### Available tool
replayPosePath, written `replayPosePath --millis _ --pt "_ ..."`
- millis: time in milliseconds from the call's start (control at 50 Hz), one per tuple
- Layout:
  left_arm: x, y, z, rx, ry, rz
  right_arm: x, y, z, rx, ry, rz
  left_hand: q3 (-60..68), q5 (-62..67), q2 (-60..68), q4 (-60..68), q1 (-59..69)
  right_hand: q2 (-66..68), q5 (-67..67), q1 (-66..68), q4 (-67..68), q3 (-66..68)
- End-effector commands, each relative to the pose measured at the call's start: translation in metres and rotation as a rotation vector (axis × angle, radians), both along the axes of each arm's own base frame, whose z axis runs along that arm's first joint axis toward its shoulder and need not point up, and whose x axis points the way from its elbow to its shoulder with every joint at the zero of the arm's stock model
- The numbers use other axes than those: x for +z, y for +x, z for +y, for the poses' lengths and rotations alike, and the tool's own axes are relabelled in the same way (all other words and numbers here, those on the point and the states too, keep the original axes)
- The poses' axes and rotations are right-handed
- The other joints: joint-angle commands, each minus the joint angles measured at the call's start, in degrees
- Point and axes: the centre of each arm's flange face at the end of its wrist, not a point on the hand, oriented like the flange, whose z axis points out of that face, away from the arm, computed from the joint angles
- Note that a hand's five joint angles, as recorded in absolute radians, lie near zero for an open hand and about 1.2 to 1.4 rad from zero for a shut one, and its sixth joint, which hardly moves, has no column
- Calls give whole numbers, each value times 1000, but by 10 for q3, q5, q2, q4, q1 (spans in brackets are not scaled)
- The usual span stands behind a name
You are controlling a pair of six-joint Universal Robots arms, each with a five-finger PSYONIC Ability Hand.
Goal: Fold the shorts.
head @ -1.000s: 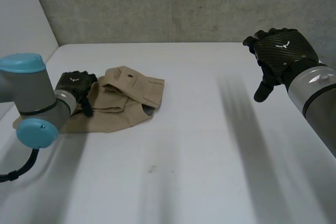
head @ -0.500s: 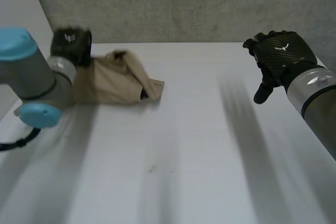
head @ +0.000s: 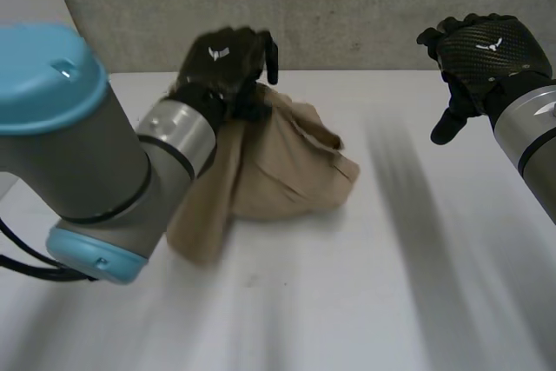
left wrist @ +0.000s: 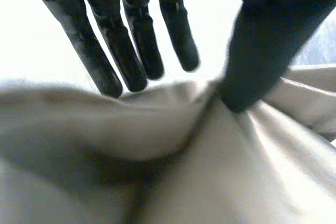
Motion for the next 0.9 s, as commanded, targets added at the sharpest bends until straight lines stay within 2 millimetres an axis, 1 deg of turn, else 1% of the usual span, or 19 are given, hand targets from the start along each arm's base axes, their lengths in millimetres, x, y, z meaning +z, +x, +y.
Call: replayPosePath --millis 20,80,160,260,300,320,360,380,420,440,460,540,600,660,680,740,780,900 --pt "-24 27 -29 131 39 -80 -5 2 2 15 22 12 -98 -103 -95 -102 -77 -13 -37 22 -35 -23" --pt "-27 38 -32 165 54 -104 -14 5 4 44 64 28 -140 -145 -137 -144 -119 -13 -37 22 -35 -23" --pt "-35 49 -19 170 114 -155 -31 10 7 94 168 61 -187 -193 -184 -191 -166 -13 -37 22 -35 -23" --pt "-51 61 2 161 202 -211 -42 8 13 128 272 88 -241 -246 -238 -245 -220 -13 -37 22 -35 -23" --pt "-53 64 7 159 212 -218 -52 8 16 140 331 98 -244 -250 -241 -248 -223 -13 -37 22 -35 -23" --pt "-56 66 13 153 222 -225 -55 8 17 144 348 101 -244 -250 -241 -248 -223 -13 -37 22 -35 -23" --pt "-57 66 19 147 226 -229 -62 8 18 147 374 105 -243 -248 -240 -247 -222 -13 -37 22 -35 -23" --pt "-57 67 21 144 227 -228 -68 7 20 142 398 112 -244 -250 -241 -248 -223 -13 -37 22 -35 -23" --pt "-55 64 31 124 224 -229 -76 6 21 138 422 118 -244 -250 -241 -248 -223 -13 -37 22 -35 -23" --pt "-53 63 35 114 219 -227 -83 5 23 142 438 119 -244 -250 -241 -248 -223 -13 -37 22 -35 -23" --pt "-51 59 44 90 211 -226 -87 5 23 140 445 119 -244 -250 -241 -248 -223 -13 -37 22 -35 -23" --pt "-48 55 63 46 202 -226 -107 2 21 122 477 103 -253 -258 -250 -257 -232 -13 -37 22 -35 -23" --pt "-52 55 67 38 210 -235 -121 3 21 113 506 76 -263 -268 -260 -267 -242 -13 -37 22 -35 -23" --pt "-55 54 68 33 214 -245 -128 4 20 103 529 45 -261 -267 -258 -265 -240 -8 -31 28 -29 -17" --pt "-55 53 69 29 214 -245 -131 4 19 98 544 20 -259 -265 -256 -263 -238 16 -8 51 -6 6" --pt "-61 51 67 26 227 -258 -136 6 19 88 570 -11 -254 -260 -251 -258 -233 23 -1 58 1 13" --pt "-66 50 65 24 239 -267 -144 7 19 83 601 -25 -249 -255 -246 -253 -228 23 -1 58 1 13" --pt "-78 47 63 19 268 -293 -160 9 18 73 651 -21 -219 -225 -216 -223 -198 21 -2 57 0 11"
